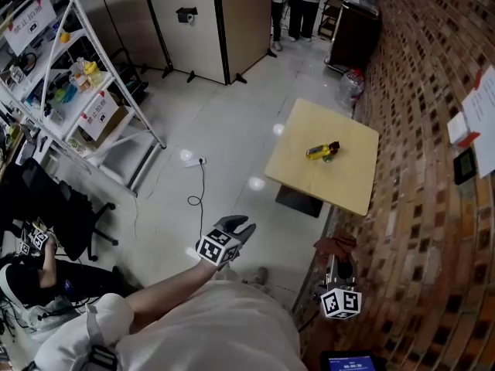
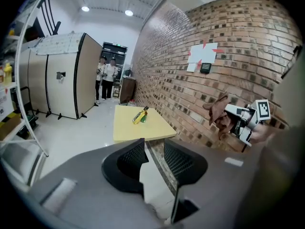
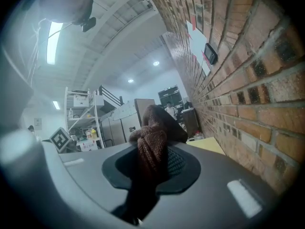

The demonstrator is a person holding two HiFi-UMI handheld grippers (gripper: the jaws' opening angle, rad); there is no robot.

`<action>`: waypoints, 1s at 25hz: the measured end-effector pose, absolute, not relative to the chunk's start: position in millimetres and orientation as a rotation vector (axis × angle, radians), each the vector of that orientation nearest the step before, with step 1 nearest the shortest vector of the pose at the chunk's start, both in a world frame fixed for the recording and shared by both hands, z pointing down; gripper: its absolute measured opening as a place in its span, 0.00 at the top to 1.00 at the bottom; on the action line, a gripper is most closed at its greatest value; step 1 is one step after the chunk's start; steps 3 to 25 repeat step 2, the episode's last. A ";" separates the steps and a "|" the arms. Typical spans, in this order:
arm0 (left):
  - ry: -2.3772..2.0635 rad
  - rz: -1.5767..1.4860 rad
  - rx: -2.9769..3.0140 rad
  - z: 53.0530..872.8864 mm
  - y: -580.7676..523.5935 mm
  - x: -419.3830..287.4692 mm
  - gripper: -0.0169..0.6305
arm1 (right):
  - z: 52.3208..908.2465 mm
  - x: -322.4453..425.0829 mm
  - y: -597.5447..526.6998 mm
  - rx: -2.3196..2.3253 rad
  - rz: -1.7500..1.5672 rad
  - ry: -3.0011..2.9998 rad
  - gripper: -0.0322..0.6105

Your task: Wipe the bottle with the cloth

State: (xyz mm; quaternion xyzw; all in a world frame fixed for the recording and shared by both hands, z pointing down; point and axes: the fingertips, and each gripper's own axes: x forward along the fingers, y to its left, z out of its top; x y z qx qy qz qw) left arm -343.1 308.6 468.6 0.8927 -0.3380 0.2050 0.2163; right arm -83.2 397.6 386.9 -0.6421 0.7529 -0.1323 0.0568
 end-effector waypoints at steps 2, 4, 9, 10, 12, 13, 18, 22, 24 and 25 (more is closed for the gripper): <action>-0.918 0.576 2.483 469.1 308.2 -341.3 0.75 | 385.8 -83.7 396.6 -1.956 -0.405 2.268 0.83; -0.918 0.576 2.483 469.1 308.2 -341.3 0.75 | 385.8 -83.7 396.6 -1.956 -0.405 2.268 0.83; -0.918 0.576 2.483 469.1 308.2 -341.3 0.75 | 385.8 -83.7 396.6 -1.956 -0.405 2.268 0.83; -0.918 0.576 2.483 469.1 308.2 -341.3 0.75 | 385.8 -83.7 396.6 -1.956 -0.405 2.268 0.83; -0.918 0.576 2.483 469.1 308.2 -341.3 0.75 | 385.8 -83.7 396.6 -1.956 -0.405 2.268 0.83; -0.918 0.576 2.483 469.1 308.2 -341.3 0.75 | 385.8 -83.7 396.6 -1.956 -0.405 2.268 0.83; -0.918 0.576 2.483 469.1 308.2 -341.3 0.75 | 385.8 -83.7 396.6 -1.956 -0.405 2.268 0.83; -0.918 0.576 2.483 469.1 308.2 -341.3 0.75 | 385.8 -83.7 396.6 -1.956 -0.405 2.268 0.83; -0.918 0.576 2.483 469.1 308.2 -341.3 0.75 | 385.8 -83.7 396.6 -1.956 -0.405 2.268 0.83; -0.918 0.576 2.483 469.1 308.2 -341.3 0.75 | 385.8 -83.7 396.6 -1.956 -0.405 2.268 0.83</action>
